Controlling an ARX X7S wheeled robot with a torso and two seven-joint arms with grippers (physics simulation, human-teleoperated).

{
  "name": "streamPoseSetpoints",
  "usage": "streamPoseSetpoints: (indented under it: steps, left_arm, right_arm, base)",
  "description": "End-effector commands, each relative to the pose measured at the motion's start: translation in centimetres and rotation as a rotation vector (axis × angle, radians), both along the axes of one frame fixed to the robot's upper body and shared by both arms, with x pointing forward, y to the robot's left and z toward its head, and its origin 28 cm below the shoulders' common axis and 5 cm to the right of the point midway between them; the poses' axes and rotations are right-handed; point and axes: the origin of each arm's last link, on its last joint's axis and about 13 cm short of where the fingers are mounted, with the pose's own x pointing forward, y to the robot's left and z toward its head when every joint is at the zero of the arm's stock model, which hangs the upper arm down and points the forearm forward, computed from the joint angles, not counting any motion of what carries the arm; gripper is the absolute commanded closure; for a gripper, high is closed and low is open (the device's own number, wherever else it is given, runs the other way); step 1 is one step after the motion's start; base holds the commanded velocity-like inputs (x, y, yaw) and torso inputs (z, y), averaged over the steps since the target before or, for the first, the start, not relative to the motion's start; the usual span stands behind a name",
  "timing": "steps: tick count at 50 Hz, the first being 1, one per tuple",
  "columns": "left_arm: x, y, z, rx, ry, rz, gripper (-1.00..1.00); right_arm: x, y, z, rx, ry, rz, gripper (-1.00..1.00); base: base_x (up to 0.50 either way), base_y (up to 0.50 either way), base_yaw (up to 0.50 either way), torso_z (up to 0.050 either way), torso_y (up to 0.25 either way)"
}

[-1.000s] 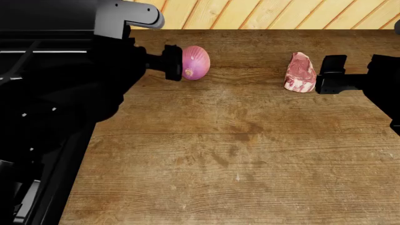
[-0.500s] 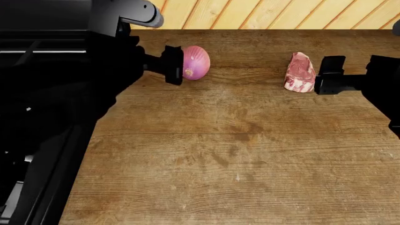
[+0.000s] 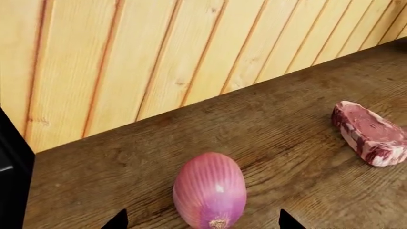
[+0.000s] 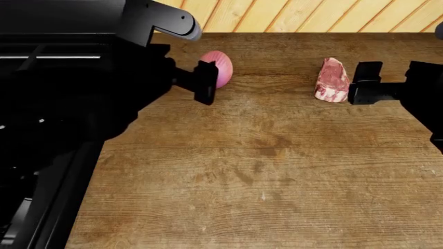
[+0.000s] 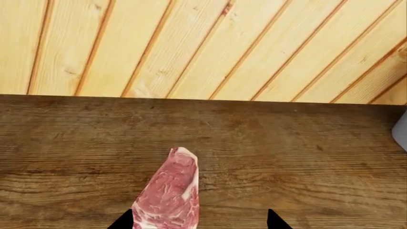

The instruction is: Place both pans onto different burners. Then place the onion and the steak on different pans.

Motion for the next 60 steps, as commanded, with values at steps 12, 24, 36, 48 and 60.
streamPoseSetpoints:
  steps: [12,24,36,48,60]
  left_arm:
    - [1.1,-1.2,-0.7,0.047,0.019,-0.016,-1.00]
    - [2.0,-1.4,-1.0,0.055,0.025,-0.004,-1.00]
    - [2.9,-1.8,-1.3,0.065,0.031,-0.001,-1.00]
    - [3.8,-2.3,-1.7,0.077,0.039,-0.004,-1.00]
    - [4.7,-2.5,-1.9,0.086,0.043,0.010,-1.00]
  right_arm:
    - [-0.1,-0.1,-0.2,0.005,-0.002,-0.002,-1.00]
    - [0.0,-0.1,-0.3,0.008,-0.001,-0.002,-1.00]
    - [0.2,-0.1,-0.3,0.011,0.000,-0.001,-1.00]
    - [0.3,-0.2,-0.4,0.012,0.003,-0.002,-1.00]
    - [0.3,-0.2,-0.6,0.013,0.004,-0.002,-1.00]
  base:
    - [0.00,0.00,0.00,0.000,0.000]
    - [0.00,0.00,0.00,0.000,0.000]
    - [0.00,0.00,0.00,0.000,0.000]
    - [0.00,0.00,0.00,0.000,0.000]
    - [0.00,0.00,0.00,0.000,0.000]
